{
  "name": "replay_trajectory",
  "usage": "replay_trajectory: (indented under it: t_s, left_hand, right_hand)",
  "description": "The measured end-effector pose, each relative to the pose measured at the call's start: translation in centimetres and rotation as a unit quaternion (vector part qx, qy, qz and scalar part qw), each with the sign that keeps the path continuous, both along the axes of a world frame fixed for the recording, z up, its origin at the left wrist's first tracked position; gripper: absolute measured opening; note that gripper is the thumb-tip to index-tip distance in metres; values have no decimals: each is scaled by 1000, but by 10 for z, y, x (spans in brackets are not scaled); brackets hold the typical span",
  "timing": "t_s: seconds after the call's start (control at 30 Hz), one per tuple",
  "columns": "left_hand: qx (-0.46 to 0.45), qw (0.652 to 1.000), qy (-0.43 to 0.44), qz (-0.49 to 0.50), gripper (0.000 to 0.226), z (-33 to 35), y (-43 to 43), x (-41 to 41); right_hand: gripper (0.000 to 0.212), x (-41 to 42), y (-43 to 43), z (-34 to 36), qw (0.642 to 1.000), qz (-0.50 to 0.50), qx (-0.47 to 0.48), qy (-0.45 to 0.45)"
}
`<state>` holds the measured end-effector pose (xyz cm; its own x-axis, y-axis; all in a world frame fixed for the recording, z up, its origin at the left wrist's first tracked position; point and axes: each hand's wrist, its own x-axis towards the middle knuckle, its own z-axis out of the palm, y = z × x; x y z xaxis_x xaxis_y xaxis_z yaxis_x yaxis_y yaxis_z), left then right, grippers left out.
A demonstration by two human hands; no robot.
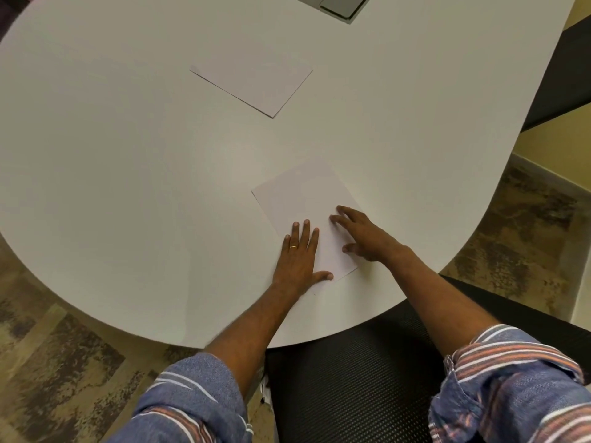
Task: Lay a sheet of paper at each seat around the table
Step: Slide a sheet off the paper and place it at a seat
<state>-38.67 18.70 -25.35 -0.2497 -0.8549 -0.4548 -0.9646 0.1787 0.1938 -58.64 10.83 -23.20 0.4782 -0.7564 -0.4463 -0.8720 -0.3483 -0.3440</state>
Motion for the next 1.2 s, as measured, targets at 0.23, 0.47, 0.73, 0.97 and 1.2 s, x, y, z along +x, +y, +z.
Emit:
replay_trajectory:
  t_s: [0.23,0.47,0.73,0.97,1.2]
  left_hand:
    - [1,1000,11,-2,117,1,-2,1]
    - [3,1000,4,-12,117,2,-4,2]
    - [6,1000,-14,-20,120,2,-10,4]
    - [2,1000,-2,-21,117,1,-11,6]
    - [-32,999,4,-21,111,2,-9,15]
  right_hand:
    - [86,-2,-3,-2,1000,-4,6,-2]
    - [85,-3,-1,-3,999,-26,9,-16]
    - [85,-1,-2,-3,999,-39,12,-20]
    - [84,0,-2,0,1000,-25,7,-1]
    - [78,1,6,6,999,-24,-44,0]
